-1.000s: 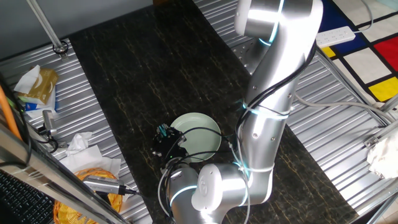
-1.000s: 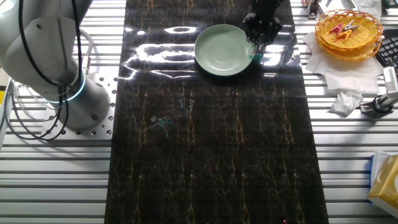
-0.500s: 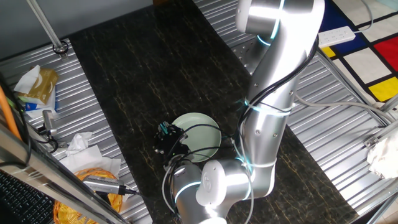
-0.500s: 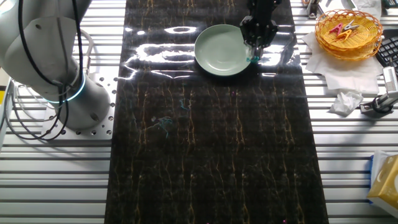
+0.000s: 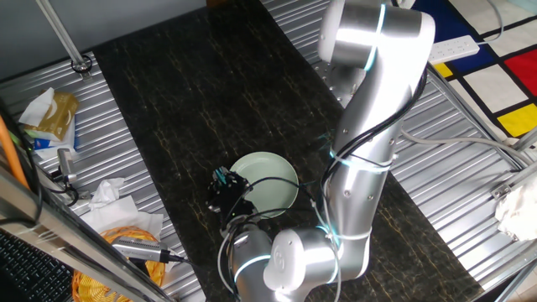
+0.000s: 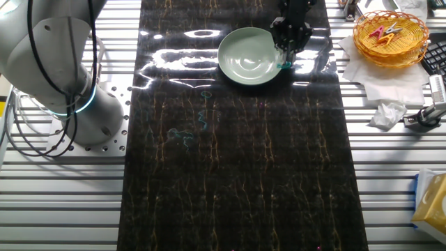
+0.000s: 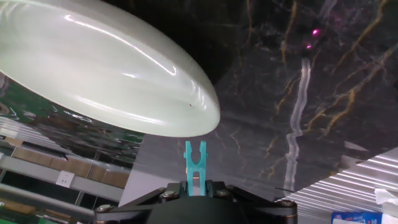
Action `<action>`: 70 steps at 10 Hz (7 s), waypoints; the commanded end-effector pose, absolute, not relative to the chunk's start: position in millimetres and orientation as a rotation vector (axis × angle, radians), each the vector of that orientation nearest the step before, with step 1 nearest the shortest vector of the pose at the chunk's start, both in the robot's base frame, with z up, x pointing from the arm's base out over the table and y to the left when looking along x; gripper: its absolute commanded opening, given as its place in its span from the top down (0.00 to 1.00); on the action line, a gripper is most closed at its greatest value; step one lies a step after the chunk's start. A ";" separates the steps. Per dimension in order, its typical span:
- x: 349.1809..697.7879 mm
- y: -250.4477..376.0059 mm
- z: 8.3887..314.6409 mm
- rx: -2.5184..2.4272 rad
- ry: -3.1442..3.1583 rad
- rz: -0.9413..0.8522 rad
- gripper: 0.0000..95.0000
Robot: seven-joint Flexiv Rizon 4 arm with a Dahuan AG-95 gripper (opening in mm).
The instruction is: Use a clamp
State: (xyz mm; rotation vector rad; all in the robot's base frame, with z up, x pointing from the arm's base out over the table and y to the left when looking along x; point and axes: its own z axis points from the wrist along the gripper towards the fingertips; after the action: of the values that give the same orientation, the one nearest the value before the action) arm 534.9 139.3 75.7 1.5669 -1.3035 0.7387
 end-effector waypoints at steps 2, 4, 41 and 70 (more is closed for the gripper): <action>533.5 137.6 75.0 1.568 -1.300 0.740 1.00; 533.4 138.2 74.5 1.565 -1.300 0.740 1.00; 541.4 134.9 65.3 1.507 -1.236 0.760 1.00; 527.2 115.4 67.8 1.543 -1.280 0.796 1.00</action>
State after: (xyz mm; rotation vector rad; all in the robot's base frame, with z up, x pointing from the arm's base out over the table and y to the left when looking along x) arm 527.2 122.2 79.9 1.5447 -1.2790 0.7976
